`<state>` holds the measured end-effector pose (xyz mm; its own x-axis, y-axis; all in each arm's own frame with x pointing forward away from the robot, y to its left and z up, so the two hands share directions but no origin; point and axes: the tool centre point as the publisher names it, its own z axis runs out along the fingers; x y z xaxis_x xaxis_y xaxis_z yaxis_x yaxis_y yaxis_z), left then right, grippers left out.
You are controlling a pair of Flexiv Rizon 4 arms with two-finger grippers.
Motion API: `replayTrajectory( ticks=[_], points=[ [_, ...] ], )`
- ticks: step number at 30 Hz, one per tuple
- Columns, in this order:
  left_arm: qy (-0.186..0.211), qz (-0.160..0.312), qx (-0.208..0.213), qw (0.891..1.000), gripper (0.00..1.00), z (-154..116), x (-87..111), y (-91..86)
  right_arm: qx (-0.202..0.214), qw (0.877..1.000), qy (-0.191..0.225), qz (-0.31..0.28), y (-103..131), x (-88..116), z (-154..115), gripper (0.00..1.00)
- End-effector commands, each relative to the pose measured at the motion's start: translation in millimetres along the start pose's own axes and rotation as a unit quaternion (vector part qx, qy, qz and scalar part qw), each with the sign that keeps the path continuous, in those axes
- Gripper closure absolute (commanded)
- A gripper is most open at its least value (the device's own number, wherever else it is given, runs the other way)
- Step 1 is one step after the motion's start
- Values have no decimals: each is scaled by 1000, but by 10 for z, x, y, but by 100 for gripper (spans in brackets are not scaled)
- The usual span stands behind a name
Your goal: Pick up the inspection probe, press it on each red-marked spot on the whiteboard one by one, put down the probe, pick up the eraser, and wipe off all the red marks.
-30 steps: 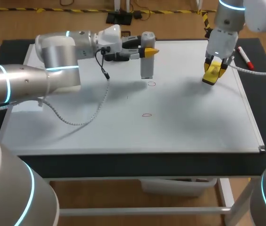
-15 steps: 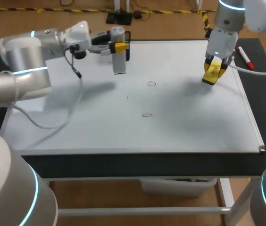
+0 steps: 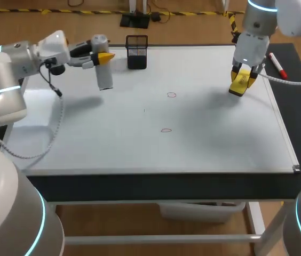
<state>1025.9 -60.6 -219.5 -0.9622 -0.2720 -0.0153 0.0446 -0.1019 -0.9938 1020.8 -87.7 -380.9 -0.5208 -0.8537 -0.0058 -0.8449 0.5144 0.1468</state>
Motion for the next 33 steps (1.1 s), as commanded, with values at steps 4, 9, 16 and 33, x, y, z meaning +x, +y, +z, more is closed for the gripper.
replayTrajectory(
  ticks=[4, 9, 16, 33],
  points=[
    [-22, -2, 1, 1000, 100, -301, 63, 2, 0, 1000, 2, -1, -10, 1, -9, 100],
    [-27, -3, 1, 1000, 100, -392, 66, 6, 0, 1000, 2, -1, -10, 1, -9, 100],
    [-23, -2, -2, 1000, 100, -448, 76, -25, 0, 1000, 2, -1, -10, 1, -9, 100],
    [-23, -2, -2, 1000, 100, -448, 76, -25, -2, 997, 30, -65, 99, -431, 24, 100]
  ],
)
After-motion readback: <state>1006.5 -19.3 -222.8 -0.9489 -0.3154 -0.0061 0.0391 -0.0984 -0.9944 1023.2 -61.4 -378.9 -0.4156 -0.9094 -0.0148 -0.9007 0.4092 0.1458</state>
